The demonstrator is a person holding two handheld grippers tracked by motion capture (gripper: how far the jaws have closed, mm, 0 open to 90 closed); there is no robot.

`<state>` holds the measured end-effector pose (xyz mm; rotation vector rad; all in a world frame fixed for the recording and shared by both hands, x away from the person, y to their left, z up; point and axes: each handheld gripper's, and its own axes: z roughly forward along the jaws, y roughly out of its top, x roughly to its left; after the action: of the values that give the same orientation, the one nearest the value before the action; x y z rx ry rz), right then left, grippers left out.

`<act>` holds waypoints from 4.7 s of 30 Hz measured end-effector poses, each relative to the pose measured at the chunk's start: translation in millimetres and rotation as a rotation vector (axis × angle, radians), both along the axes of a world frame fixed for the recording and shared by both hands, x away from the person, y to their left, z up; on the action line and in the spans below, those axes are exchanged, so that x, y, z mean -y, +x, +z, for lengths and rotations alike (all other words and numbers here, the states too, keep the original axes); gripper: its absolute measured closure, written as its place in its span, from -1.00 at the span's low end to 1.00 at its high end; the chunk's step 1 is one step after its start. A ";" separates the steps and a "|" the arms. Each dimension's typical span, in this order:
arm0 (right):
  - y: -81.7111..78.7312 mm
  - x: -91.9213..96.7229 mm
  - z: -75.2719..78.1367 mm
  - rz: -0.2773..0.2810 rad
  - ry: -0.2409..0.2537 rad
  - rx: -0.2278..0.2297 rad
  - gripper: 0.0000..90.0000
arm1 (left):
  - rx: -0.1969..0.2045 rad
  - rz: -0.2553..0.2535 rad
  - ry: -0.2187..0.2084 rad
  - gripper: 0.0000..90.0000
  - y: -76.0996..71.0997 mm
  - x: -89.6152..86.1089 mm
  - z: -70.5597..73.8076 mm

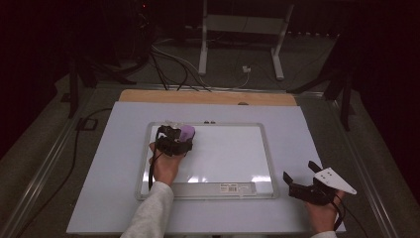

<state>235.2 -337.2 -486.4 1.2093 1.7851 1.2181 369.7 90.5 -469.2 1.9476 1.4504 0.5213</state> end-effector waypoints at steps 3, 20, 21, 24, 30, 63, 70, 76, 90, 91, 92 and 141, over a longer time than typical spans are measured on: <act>-0.1 0.6 0.0 -0.001 0.001 0.000 -0.98 | 0.008 0.003 -0.006 -0.06 -1.9 -2.1 2.3; 0.1 0.4 0.4 -0.003 0.002 0.001 -0.98 | 0.030 0.006 -0.031 -0.07 -11.9 -8.7 8.9; 0.1 0.5 0.5 -0.003 0.002 0.001 -0.98 | 0.032 0.006 -0.032 -0.07 -12.7 -9.1 8.8; -0.1 1.2 0.5 -0.005 0.002 0.001 -0.98 | 0.034 0.007 -0.036 -0.06 -15.4 -10.4 8.4; -0.8 1.0 0.7 -0.006 0.004 0.002 -0.98 | 0.041 0.015 -0.048 -0.07 -19.3 -14.9 9.7; -1.9 2.4 0.9 -0.013 0.007 0.002 -0.98 | 0.070 0.081 -0.093 -0.07 -42.9 -59.8 18.4; -1.8 1.4 0.3 -0.010 0.004 -0.002 -0.98 | 0.061 0.092 -0.102 -0.07 -50.6 -69.4 16.4; -1.8 0.5 0.3 -0.009 0.004 -0.003 -0.98 | 0.051 0.098 -0.099 -0.07 -58.5 -76.6 12.9; -1.4 -1.3 -0.7 -0.004 0.001 -0.008 -0.98 | 0.007 0.103 -0.104 -0.07 -82.5 -90.5 -5.2; -1.3 -1.4 -0.8 -0.003 0.000 -0.007 -0.98 | 0.004 0.103 -0.105 -0.07 -84.1 -90.7 -7.4; -1.3 -1.7 -0.9 -0.003 0.001 -0.008 -0.98 | -0.001 0.102 -0.105 -0.07 -85.8 -91.3 -9.3; -1.6 -2.2 -0.6 -0.002 -0.004 -0.008 -0.98 | 0.014 0.042 0.041 -0.18 -109.7 -87.8 -19.0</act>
<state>233.6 -335.0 -487.0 1.2151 1.7906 1.2092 260.0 178.3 -488.2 1.9448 1.4857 0.5861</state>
